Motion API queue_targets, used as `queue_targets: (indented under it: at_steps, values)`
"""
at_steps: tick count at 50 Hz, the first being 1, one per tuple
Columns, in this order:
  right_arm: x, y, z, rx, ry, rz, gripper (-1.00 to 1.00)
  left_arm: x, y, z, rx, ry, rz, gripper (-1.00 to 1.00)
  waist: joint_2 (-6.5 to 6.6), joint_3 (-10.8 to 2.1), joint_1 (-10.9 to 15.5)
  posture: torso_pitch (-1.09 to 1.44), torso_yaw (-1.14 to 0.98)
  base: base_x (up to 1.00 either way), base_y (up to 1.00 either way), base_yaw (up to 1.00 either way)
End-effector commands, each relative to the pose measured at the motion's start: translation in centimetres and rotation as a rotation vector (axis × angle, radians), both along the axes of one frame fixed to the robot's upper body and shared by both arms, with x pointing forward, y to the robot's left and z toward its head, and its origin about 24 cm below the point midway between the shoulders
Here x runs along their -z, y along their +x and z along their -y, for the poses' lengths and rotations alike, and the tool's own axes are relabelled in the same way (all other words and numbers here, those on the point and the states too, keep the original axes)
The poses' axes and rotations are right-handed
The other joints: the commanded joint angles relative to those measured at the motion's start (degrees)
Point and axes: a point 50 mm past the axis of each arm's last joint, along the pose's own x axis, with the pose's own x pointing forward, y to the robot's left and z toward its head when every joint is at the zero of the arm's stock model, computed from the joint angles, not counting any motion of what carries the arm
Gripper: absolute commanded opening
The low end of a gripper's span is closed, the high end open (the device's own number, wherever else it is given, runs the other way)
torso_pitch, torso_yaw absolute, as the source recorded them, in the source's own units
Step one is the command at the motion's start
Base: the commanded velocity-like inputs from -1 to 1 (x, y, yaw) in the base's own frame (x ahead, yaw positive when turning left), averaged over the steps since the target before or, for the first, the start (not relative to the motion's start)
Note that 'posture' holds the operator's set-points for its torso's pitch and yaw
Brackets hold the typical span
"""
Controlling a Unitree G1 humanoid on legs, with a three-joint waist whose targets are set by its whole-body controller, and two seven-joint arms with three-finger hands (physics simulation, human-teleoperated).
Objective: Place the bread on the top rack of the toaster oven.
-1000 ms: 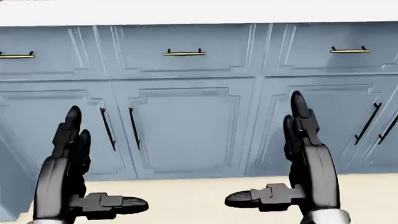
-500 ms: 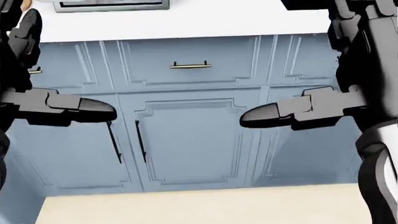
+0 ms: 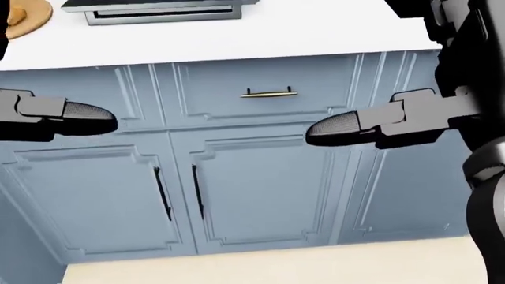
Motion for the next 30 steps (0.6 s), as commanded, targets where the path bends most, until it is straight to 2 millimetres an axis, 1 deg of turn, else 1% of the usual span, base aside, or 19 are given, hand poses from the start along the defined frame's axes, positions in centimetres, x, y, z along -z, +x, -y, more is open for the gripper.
queue_targets:
  at_steps: [1, 3, 5, 6, 7, 8, 9, 10, 11, 13, 17, 20, 22, 23, 24, 25, 27, 28, 30]
  values:
    - [-1.30, -0.73, -0.48, -0.025, -0.010, 0.092, 1.00, -1.76, -0.78, -0.49, -0.037, 0.014, 0.109, 1.00, -0.04, -1.05, 0.33, 0.00, 0.00, 0.32, 0.31, 0.00]
    - [-1.27, -0.63, -0.54, -0.025, -0.011, 0.092, 1.00, -1.64, -0.74, -0.56, -0.045, 0.009, 0.108, 1.00, 0.91, -0.51, 0.06, 0.00, 0.00, 0.32, 0.31, 0.00]
    - [-1.30, -0.59, -0.57, -0.027, -0.010, 0.094, 1.00, -1.68, -0.85, -0.59, -0.047, 0.007, 0.109, 1.00, 2.63, -0.18, -0.36, 0.00, 0.00, 0.32, 0.30, 0.00]
    - [-1.27, -0.56, -0.55, -0.025, -0.010, 0.094, 1.00, -1.76, -0.94, -0.63, -0.049, 0.008, 0.111, 1.00, 3.95, -0.51, -0.58, 0.00, 0.00, 0.33, 0.30, 0.00]
    - [-1.25, -0.56, -0.61, -0.026, -0.011, 0.094, 1.00, -1.83, -1.00, -0.64, -0.049, 0.004, 0.114, 1.00, 5.90, -1.13, -0.74, 0.00, 0.00, 0.31, 0.30, 0.00]
    - [-1.21, -0.53, -0.62, -0.026, -0.012, 0.093, 1.00, -1.80, -0.98, -0.62, -0.049, 0.006, 0.115, 1.00, 8.77, -2.13, -0.49, 0.00, 0.00, 0.32, 0.30, 0.00]
    - [-1.19, -0.54, -0.63, -0.028, -0.010, 0.094, 1.00, -1.75, -0.96, -0.60, -0.049, 0.006, 0.113, 1.00, 6.30, -1.34, -0.13, 0.00, 0.00, 0.34, 0.30, 0.00]
    - [-1.14, -0.55, -0.60, -0.027, -0.010, 0.093, 1.00, -1.71, -0.96, -0.62, -0.049, 0.007, 0.113, 1.00, 7.06, -0.54, -0.32, 0.00, 0.00, 0.33, 0.30, 0.00]
    - [-1.12, -0.53, -0.59, -0.025, -0.010, 0.093, 1.00, -1.77, -0.99, -0.67, -0.051, 0.006, 0.115, 1.00, 6.78, -0.43, 0.24, 0.00, 0.00, 0.33, 0.30, 0.00]
    - [-1.15, -0.50, -0.62, -0.026, -0.009, 0.094, 1.00, -1.77, -1.00, -0.67, -0.053, 0.008, 0.118, 1.00, 5.55, -0.71, 0.54, 0.00, 0.00, 0.33, 0.30, 0.00]
    - [-0.95, -0.30, -0.66, -0.023, -0.002, 0.095, 1.00, -1.67, -0.87, -0.65, -0.052, 0.005, 0.120, 1.00, 3.39, -0.14, 1.06, 0.00, 0.00, 0.33, 0.30, 0.00]
    - [-0.87, -0.25, -0.68, -0.019, 0.002, 0.098, 1.00, -1.50, -0.87, -0.71, -0.052, 0.006, 0.119, 1.00, 1.19, -0.50, 1.54, 0.00, 0.00, 0.33, 0.30, 0.00]
    - [-0.87, -0.29, -0.66, -0.016, 0.003, 0.099, 1.00, -1.49, -0.90, -0.71, -0.052, 0.006, 0.119, 1.00, -1.21, -1.14, 1.51, 0.00, 0.00, 0.34, 0.30, 0.00]
    - [-0.88, -0.30, -0.66, -0.016, 0.004, 0.099, 1.00, -1.50, -0.91, -0.72, -0.053, 0.008, 0.120, 1.00, 0.75, -0.87, 0.87, 0.00, 0.00, 0.33, 0.31, 0.00]
    - [-0.94, -0.42, -0.54, -0.010, 0.007, 0.105, 1.00, -1.51, -0.90, -0.70, -0.052, 0.009, 0.121, 1.00, -0.63, -0.61, 1.41, 0.00, 0.00, 0.33, 0.30, 0.00]
    - [-0.86, -0.47, -0.50, -0.008, 0.009, 0.104, 1.00, -1.54, -0.91, -0.68, -0.051, 0.007, 0.121, 1.00, -0.71, -0.86, 0.87, 0.00, 0.00, 0.33, 0.30, 0.00]
    - [-0.78, -0.50, -0.41, 0.000, 0.018, 0.107, 1.00, -1.60, -0.90, -0.69, -0.052, 0.008, 0.123, 1.00, -0.53, -1.33, 0.76, 0.00, 0.00, 0.34, 0.30, 0.00]
    - [-0.73, -0.50, -0.27, 0.007, 0.025, 0.109, 1.00, -1.64, -0.91, -0.66, -0.051, 0.007, 0.125, 1.00, -0.28, -1.11, 0.63, 0.00, 0.00, 0.32, 0.30, 0.00]
    - [-0.83, -0.44, -0.17, 0.013, 0.029, 0.113, 1.00, -1.63, -0.90, -0.65, -0.050, 0.009, 0.124, 1.00, 0.76, -0.76, 0.27, 0.00, 0.00, 0.32, 0.30, 0.00]
